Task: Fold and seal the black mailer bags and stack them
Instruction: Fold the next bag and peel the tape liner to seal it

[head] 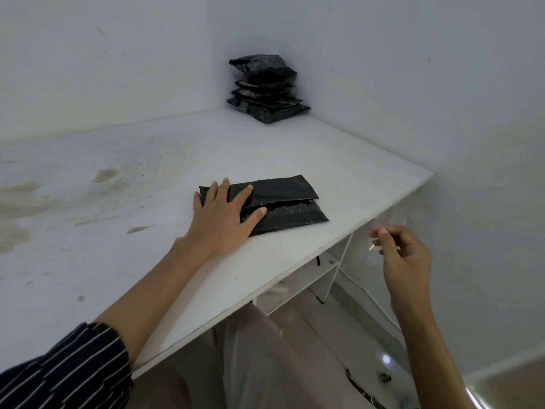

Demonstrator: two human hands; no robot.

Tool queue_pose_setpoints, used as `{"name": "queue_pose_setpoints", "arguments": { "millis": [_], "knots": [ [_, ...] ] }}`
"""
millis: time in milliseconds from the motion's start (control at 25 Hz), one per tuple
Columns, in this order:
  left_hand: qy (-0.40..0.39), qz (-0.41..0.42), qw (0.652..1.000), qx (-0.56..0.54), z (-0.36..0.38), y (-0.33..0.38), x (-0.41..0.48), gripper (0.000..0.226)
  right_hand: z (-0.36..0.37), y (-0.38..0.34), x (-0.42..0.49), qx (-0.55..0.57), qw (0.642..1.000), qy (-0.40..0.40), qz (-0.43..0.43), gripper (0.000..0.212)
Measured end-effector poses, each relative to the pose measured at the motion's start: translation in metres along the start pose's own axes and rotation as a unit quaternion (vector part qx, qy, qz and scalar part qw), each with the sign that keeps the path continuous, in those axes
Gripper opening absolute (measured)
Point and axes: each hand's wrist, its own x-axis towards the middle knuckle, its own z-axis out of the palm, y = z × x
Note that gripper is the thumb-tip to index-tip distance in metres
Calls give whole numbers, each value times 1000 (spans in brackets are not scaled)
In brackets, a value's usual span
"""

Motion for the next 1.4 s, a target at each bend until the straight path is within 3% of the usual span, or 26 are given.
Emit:
{"name": "queue_pose_setpoints", "arguments": {
  "millis": [120, 240, 400, 640, 1120, 1400],
  "knots": [
    [-1, 13, 1000, 3, 6, 19, 16, 65, -9, 20, 20, -71, 996, 45, 2, 10],
    [18, 22, 1000, 12, 13, 32, 25, 65, -14, 29, 43, -105, 994, 32, 6, 9],
    [78, 43, 996, -1, 18, 34, 25, 61, -12, 39, 59, -78, 996, -14, 51, 13],
    [92, 62, 994, -23, 20, 33, 24, 59, -8, 37, 65, 31, 991, -36, 126, 23],
    [95, 63, 993, -42, 21, 32, 25, 57, -26, 35, 71, 90, 986, -58, 127, 18],
    [95, 61, 992, -49, 23, 32, 26, 57, -36, 28, 76, -6, 986, -81, 143, 25]
  ]
}}
